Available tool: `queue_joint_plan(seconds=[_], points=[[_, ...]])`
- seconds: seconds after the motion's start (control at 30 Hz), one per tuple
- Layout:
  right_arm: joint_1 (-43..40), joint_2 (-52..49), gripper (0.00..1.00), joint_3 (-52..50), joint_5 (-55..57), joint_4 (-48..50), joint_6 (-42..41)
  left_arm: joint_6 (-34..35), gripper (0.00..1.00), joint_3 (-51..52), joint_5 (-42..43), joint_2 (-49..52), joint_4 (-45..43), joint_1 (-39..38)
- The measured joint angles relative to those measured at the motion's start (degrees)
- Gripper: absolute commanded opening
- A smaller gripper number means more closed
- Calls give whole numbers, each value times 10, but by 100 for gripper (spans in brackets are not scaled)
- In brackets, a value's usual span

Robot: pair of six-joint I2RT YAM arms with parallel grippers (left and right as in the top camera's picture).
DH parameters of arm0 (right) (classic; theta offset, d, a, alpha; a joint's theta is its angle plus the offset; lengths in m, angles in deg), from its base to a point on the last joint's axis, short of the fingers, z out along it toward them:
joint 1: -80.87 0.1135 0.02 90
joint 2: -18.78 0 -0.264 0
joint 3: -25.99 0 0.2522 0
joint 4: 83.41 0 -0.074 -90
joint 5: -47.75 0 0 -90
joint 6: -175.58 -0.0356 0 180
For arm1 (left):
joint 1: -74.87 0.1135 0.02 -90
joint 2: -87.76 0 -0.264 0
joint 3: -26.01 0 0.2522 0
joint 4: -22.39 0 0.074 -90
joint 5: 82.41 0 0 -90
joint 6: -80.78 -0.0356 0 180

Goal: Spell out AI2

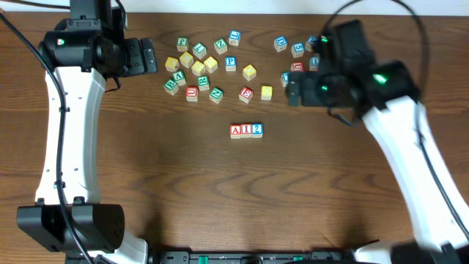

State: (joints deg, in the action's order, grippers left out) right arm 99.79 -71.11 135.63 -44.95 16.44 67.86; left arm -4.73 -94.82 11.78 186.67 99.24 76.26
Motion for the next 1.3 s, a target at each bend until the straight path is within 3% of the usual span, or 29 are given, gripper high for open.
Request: queue_joint_plan(seconds=[0.37,0.8,1.03,1.3], points=[[0,144,99,1,44,-47,11,0,98,0,0,0,0,0],[-5,159,99,0,106,-36,16,0,98,0,0,0,0,0],[-49,201,99,-64,113,89,52,0,98,0,0,0,0,0],[-132,382,99,-333,80,331,87,0,98,0,0,0,0,0]])
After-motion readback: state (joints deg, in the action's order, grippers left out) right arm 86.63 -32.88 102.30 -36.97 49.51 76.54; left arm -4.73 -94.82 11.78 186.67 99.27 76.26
